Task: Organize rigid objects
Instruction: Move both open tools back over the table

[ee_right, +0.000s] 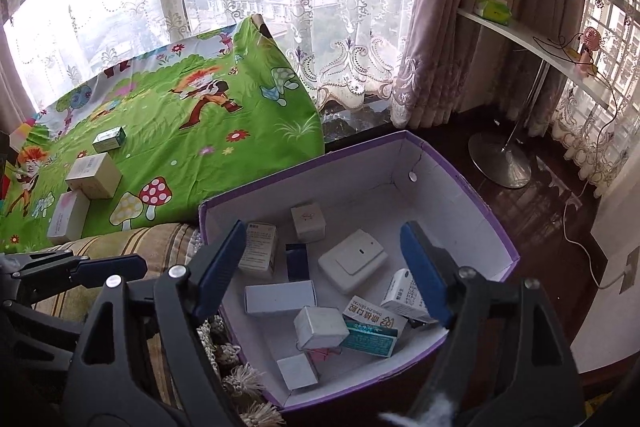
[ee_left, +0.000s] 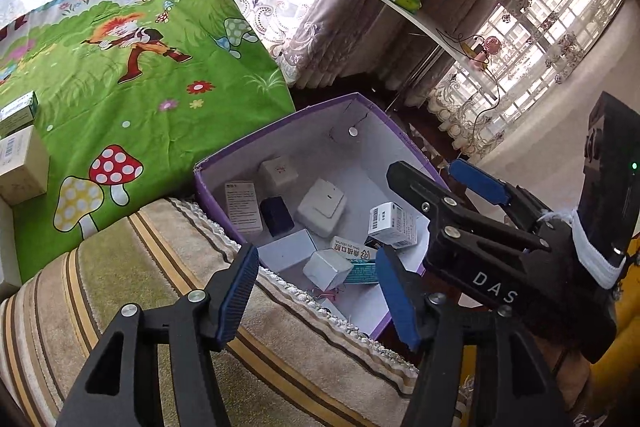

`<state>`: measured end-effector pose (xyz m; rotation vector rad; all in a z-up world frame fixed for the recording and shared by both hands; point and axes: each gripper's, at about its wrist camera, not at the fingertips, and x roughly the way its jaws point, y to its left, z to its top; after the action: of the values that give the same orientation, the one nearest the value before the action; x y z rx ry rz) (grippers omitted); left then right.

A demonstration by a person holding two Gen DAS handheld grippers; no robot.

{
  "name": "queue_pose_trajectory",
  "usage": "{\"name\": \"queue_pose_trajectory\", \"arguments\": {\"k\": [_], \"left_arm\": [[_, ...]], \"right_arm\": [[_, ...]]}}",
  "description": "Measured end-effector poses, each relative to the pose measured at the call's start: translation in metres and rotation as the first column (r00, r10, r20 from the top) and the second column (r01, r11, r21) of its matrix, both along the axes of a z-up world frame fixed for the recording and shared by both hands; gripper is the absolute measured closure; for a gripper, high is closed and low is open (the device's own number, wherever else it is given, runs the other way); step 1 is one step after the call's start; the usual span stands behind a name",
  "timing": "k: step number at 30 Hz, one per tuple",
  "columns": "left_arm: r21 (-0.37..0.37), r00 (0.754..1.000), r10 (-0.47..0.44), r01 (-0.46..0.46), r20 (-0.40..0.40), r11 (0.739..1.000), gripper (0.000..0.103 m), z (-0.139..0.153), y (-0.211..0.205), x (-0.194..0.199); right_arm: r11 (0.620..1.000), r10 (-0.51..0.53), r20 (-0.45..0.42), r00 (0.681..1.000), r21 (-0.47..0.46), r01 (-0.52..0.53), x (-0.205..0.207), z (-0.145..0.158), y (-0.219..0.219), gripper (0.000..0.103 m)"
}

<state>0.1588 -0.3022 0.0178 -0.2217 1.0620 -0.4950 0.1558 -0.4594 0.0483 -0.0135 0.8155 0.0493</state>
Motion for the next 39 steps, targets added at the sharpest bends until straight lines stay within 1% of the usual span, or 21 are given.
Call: {"name": "queue_pose_trajectory", "arguments": {"k": [3, 8, 16, 20, 23, 25, 27, 33, 34, 36, 37, 38, 39], "left_arm": [[-0.005, 1.0, 0.012, -0.012, -0.005, 1.0, 0.041, 0.0, 0.003, 0.001], [-0.019, 0.999, 0.039, -0.04, -0.017, 0.999, 0.041, -0.001, 0.011, 0.001], [-0.013, 0.995, 0.098, -0.098, -0.015, 0.995, 0.041, 0.002, 0.031, -0.002], [-0.007, 0.988, 0.152, -0.153, -0.029, 0.988, 0.038, 0.003, 0.052, 0.0], [0.017, 0.979, 0.2, -0.2, -0.029, 0.98, 0.033, 0.005, 0.072, 0.003], [0.042, 0.97, 0.241, -0.241, -0.017, 0.97, 0.029, 0.007, 0.089, 0.005], [0.077, 0.96, 0.279, -0.277, -0.01, 0.958, 0.022, 0.008, 0.106, 0.008], [0.168, 0.943, 0.332, -0.325, -0.013, 0.931, 0.018, 0.003, 0.152, 0.016], [0.19, 0.939, 0.344, -0.338, -0.003, 0.922, 0.017, 0.003, 0.159, 0.016], [0.241, 0.921, 0.39, -0.381, 0.013, 0.892, 0.009, 0.003, 0.179, 0.017], [0.256, 0.913, 0.409, -0.398, 0.011, 0.881, 0.006, 0.001, 0.187, 0.018], [0.269, 0.905, 0.425, -0.41, 0.002, 0.872, 0.001, -0.002, 0.197, 0.02], [0.282, 0.899, 0.438, -0.418, -0.008, 0.864, 0.0, -0.006, 0.206, 0.022]], "right_arm": [[1.0, 0.005, 0.0, 1.0, 0.007, -0.005, -0.001, 0.0, 0.0, 0.021], [0.999, 0.026, -0.002, 1.0, 0.023, -0.026, -0.003, 0.0, 0.001, 0.017], [0.998, 0.065, -0.015, 0.998, 0.025, -0.064, -0.004, -0.001, 0.01, 0.017], [0.996, 0.087, -0.023, 0.996, 0.023, -0.087, -0.005, -0.003, 0.016, 0.016], [0.994, 0.104, -0.034, 0.994, 0.021, -0.103, -0.006, -0.006, 0.021, 0.016], [0.994, 0.11, -0.04, 0.993, 0.021, -0.109, -0.005, -0.008, 0.023, 0.015], [0.993, 0.117, -0.046, 0.992, 0.022, -0.116, -0.005, -0.009, 0.024, 0.015], [0.992, 0.13, -0.055, 0.99, 0.016, -0.129, -0.006, -0.011, 0.028, 0.015], [0.991, 0.131, -0.055, 0.99, 0.014, -0.13, -0.006, -0.011, 0.029, 0.015], [0.991, 0.134, -0.056, 0.989, 0.012, -0.133, -0.006, -0.011, 0.03, 0.015], [0.991, 0.135, -0.058, 0.989, 0.011, -0.135, -0.006, -0.012, 0.031, 0.015], [0.991, 0.137, -0.06, 0.989, 0.009, -0.137, -0.005, -0.012, 0.032, 0.014], [0.99, 0.14, -0.061, 0.988, 0.006, -0.139, -0.005, -0.013, 0.033, 0.014]]}}
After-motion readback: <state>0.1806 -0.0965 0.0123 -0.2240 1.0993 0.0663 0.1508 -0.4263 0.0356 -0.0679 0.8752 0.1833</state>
